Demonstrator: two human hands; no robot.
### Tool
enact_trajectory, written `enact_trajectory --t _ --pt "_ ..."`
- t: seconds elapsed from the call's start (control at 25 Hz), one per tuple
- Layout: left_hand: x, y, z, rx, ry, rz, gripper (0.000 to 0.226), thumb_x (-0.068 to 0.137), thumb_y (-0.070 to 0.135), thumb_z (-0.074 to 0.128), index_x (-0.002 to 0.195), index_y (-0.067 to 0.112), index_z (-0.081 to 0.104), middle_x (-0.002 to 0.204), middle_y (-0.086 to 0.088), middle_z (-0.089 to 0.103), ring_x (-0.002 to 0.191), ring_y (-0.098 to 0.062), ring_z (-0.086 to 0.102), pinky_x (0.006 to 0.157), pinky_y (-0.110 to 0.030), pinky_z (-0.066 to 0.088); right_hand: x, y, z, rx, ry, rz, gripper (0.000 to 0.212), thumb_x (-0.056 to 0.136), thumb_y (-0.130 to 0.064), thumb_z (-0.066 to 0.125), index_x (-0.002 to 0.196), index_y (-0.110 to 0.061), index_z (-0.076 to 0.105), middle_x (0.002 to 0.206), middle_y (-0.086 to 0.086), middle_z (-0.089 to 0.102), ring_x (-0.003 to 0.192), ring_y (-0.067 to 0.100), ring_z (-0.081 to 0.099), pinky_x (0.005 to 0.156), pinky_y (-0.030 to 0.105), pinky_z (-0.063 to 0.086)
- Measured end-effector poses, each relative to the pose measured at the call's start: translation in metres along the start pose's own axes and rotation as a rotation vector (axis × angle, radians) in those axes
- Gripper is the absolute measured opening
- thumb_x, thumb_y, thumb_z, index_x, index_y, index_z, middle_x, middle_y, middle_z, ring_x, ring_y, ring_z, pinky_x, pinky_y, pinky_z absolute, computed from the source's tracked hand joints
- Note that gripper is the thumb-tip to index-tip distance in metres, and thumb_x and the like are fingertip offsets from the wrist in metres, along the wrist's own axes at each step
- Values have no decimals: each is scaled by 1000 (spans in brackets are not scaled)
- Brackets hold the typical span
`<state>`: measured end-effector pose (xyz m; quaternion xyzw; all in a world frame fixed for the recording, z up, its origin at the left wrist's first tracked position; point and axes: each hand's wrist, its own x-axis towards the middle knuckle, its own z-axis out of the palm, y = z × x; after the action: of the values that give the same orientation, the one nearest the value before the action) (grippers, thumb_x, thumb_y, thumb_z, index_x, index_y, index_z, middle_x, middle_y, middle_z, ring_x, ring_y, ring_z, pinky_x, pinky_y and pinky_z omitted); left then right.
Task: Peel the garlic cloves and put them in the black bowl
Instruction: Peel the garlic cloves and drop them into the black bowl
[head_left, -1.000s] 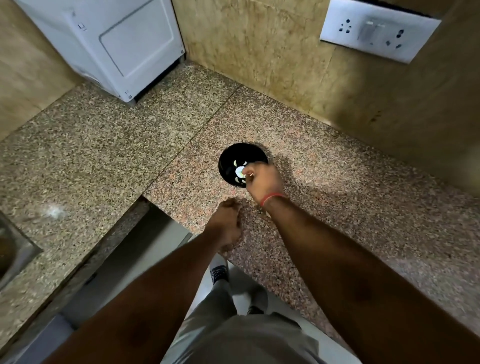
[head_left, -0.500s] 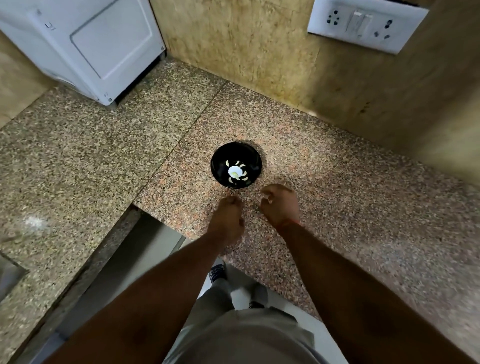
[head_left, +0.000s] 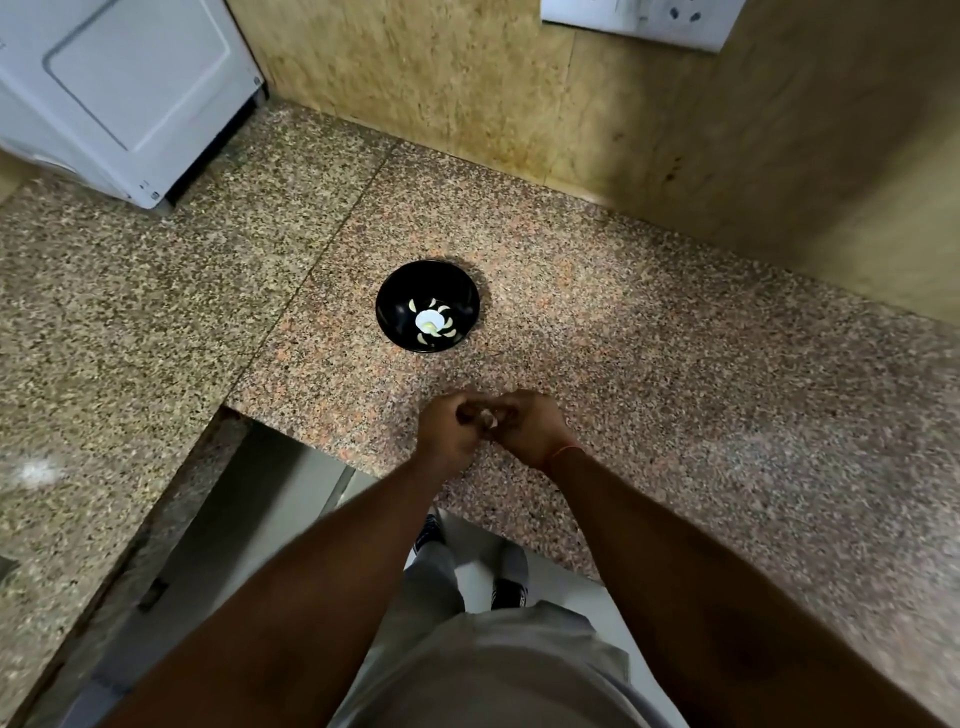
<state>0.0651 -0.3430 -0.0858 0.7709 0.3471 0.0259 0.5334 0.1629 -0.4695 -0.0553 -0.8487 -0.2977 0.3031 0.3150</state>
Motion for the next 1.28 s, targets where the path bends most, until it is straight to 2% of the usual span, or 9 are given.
enact_trajectory --t 0.12,0.24,0.36,0.52,0.68,0.84,0.96,1.16,1.28 --pt "-9 -1 3 -444 -4 -273 22 87 -4 75 109 -6 72 84 -16 76 66 -23 72 64 -33 63 -7 9 4 460 72 197 27 78 -2 85 102 -13 78 89 5 77 82 19 74 79 39 64" --pt "-15 -8 4 -538 -32 -317 19 90 -3 71 107 -12 70 83 -24 75 63 -26 73 61 -35 63 -8 16 11 604 54 286 19 86 4 76 99 -10 77 93 11 78 86 29 76 80 46 64" --pt "-19 -10 6 -519 -83 -331 13 95 1 67 100 -11 69 69 -17 73 55 -23 71 56 -33 62 -9 16 14 692 51 358 13 94 3 68 104 -2 74 96 20 76 77 24 73 77 44 64" --pt "-19 -9 7 -400 -101 -256 15 98 -1 62 109 -7 71 67 -15 71 50 -18 67 52 -30 60 -10 16 13 730 48 415 11 95 -4 69 105 1 72 94 19 77 69 19 71 61 32 62" --pt "-22 -10 5 -339 -78 -188 17 95 2 67 110 -3 74 75 -22 73 57 -24 68 60 -35 63 -10 22 17 782 56 420 12 94 -8 71 106 -4 74 96 15 78 75 21 72 71 38 63" --pt "-23 -9 5 -359 -85 -184 21 92 -1 69 113 -3 73 81 -25 75 62 -25 71 65 -34 64 -17 30 17 873 -19 372 28 88 6 72 115 -2 73 104 14 78 88 21 74 77 32 62" --pt "-21 -10 6 -330 -96 -170 21 96 -2 64 116 -3 71 87 -30 73 65 -28 70 66 -34 64 -17 32 12 838 -56 368 32 84 10 74 113 -3 74 105 11 78 95 21 75 84 35 63" --pt "-17 -7 7 -146 -57 -123 15 99 4 62 109 0 74 67 -13 71 51 -18 65 50 -27 55 -11 32 7 866 -65 388 29 85 8 75 113 2 73 104 18 77 93 29 75 81 40 64" --pt "-15 -8 11 -144 -26 -138 14 98 2 63 107 -2 73 72 -12 72 51 -15 68 52 -26 58 -6 35 8 889 -57 422 25 88 4 73 113 5 70 103 22 76 89 32 76 79 42 64"
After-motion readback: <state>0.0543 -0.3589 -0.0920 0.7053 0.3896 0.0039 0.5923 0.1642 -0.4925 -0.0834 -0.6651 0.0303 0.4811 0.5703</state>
